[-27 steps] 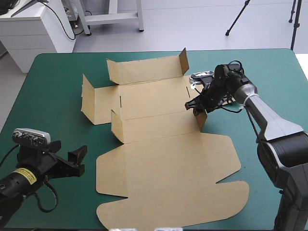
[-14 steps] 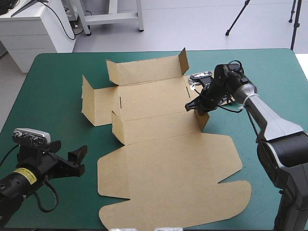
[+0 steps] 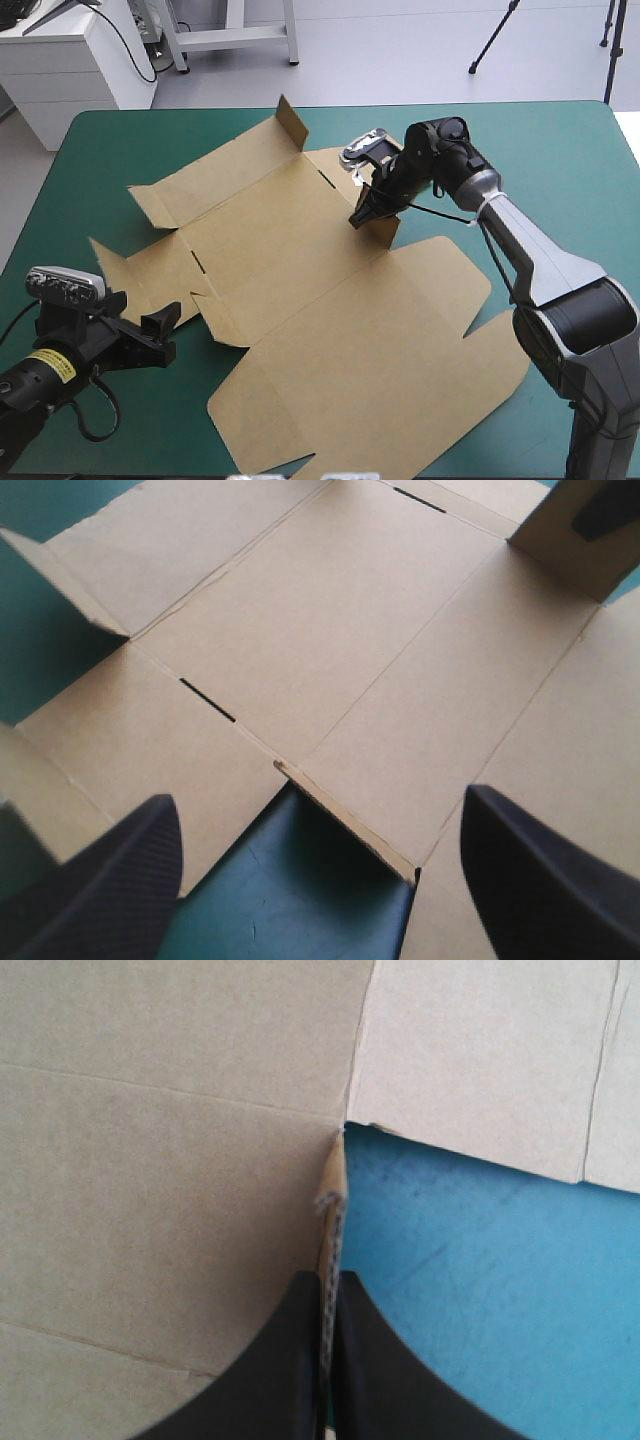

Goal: Fold the box

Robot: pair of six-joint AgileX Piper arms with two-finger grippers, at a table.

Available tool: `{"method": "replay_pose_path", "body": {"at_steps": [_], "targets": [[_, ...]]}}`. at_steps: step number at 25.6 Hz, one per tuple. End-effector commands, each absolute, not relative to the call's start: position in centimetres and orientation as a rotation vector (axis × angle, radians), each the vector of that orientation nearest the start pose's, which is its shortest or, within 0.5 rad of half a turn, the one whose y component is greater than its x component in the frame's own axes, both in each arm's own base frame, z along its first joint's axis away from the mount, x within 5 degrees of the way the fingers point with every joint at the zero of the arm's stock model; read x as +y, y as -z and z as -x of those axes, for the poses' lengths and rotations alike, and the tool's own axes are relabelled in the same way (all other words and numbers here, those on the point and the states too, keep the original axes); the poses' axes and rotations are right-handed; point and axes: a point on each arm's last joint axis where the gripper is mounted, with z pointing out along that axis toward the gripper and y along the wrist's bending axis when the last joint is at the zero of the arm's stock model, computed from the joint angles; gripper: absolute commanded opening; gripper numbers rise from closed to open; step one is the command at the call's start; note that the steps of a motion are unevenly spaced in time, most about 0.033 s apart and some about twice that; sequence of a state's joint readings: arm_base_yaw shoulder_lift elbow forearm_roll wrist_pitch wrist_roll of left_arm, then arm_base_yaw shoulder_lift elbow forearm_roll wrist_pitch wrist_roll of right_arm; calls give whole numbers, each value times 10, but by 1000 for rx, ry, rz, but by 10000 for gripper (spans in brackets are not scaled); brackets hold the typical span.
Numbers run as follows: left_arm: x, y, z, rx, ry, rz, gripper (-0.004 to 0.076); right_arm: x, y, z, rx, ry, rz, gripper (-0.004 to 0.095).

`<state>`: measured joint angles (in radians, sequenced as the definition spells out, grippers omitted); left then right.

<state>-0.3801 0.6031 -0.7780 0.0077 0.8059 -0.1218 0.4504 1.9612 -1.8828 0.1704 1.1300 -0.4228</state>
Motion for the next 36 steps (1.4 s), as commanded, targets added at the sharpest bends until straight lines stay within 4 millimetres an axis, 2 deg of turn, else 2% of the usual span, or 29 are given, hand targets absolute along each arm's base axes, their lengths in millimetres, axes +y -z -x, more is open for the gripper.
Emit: {"method": "replay_pose_path", "body": {"at_steps": [1, 6, 10, 15, 18, 23, 27, 30, 32, 33, 36], "targets": [[-39, -369, -99, 2023, 305, -271, 545, 217, -363, -370, 2190, -227, 1182, -18], [-39, -369, -99, 2023, 305, -271, 545, 246, -368, -360, 2033, -205, 1350, -23], [-39, -369, -99, 2025, 304, -271, 545, 267, -358, -356, 1933, -167, 1506, -23], [-39, -368, -98, 2035, 302, -272, 545, 279, -336, -359, 1793, 106, 1776, -24], [-39, -367, -98, 2047, 300, -274, 545, 281, -328, -363, 1724, 204, 1862, -24], [-38, -365, -97, 2068, 296, -276, 545, 287, -331, -364, 1626, 184, 1891, -24], [-38, -365, -97, 2066, 296, -276, 545, 292, -330, -361, 1632, 87, 1860, -24], [-38, -365, -97, 2066, 296, -276, 545, 294, -331, -363, 1635, 78, 1817, -23], [-38, -365, -97, 2066, 296, -276, 545, 294, -331, -364, 1644, 75, 1807, 14], [-38, -365, -97, 2066, 296, -276, 545, 294, -330, -363, 1650, 70, 1812, 63], [-38, -365, -97, 2066, 296, -276, 545, 294, -329, -363, 1656, 77, 1823, 287]]}}
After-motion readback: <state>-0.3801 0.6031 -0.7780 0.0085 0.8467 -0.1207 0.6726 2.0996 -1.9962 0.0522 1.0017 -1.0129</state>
